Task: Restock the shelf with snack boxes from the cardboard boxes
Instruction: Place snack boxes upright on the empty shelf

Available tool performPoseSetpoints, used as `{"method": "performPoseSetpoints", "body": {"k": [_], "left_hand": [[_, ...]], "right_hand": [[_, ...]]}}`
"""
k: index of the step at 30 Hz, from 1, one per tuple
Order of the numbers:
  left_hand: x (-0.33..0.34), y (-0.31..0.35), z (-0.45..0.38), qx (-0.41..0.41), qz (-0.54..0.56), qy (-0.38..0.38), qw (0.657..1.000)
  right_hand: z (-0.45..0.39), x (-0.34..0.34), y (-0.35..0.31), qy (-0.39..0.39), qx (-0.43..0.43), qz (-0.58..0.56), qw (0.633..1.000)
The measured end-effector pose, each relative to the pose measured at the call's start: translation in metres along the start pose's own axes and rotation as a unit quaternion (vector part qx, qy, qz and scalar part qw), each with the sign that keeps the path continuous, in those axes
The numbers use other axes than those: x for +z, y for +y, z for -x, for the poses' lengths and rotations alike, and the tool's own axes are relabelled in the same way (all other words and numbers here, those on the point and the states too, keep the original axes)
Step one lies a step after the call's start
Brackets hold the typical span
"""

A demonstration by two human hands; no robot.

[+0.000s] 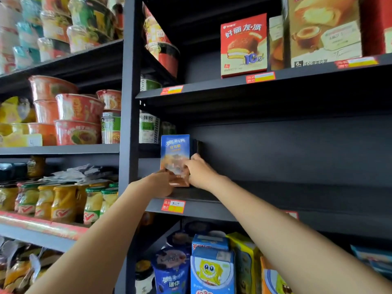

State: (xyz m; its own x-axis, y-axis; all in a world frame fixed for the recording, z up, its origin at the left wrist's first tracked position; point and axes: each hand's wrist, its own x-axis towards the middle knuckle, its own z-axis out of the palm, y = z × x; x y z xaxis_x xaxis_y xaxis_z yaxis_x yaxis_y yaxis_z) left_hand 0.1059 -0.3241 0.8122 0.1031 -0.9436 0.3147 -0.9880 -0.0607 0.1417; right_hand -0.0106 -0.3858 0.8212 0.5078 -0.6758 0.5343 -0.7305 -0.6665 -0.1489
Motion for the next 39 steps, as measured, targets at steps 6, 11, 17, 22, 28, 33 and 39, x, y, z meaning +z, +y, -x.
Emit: {"method": "performPoseSetpoints", "body": {"k": [6,11,17,22,28,33,39], "left_hand": [[0.011,-0.013,-0.027,-0.029,-0.046,-0.027,0.998],[0.012,-0.019,-0.035,-0.038,-0.04,-0.022,0.998],[0.012,-0.024,-0.028,-0.014,-0.012,0.009,1.0],[0.007,-0.022,-0.016,0.035,0.023,0.032,0.999],[0.0,-0.025,-0.008,0.089,0.025,0.075,0.993],[0.005,-0.025,0.012,0.118,0.018,0.212,0.97],[0.067,-0.04,0.112,0.211,0.116,0.375,0.895]], "right_hand": [[-0.005,0.004,0.002,-0.115,0.002,0.029,0.993],[-0.015,0.003,-0.002,-0.136,0.024,0.062,0.988],[-0.015,-0.001,-0.02,-0.068,0.059,-0.021,0.996],[-0.014,-0.001,-0.024,-0.044,0.072,-0.062,0.995],[-0.013,0.004,-0.022,-0.039,0.066,-0.063,0.995],[0.009,0.001,-0.031,0.085,0.03,-0.068,0.994],[0.115,0.04,-0.087,0.334,-0.132,-0.145,0.922]]}}
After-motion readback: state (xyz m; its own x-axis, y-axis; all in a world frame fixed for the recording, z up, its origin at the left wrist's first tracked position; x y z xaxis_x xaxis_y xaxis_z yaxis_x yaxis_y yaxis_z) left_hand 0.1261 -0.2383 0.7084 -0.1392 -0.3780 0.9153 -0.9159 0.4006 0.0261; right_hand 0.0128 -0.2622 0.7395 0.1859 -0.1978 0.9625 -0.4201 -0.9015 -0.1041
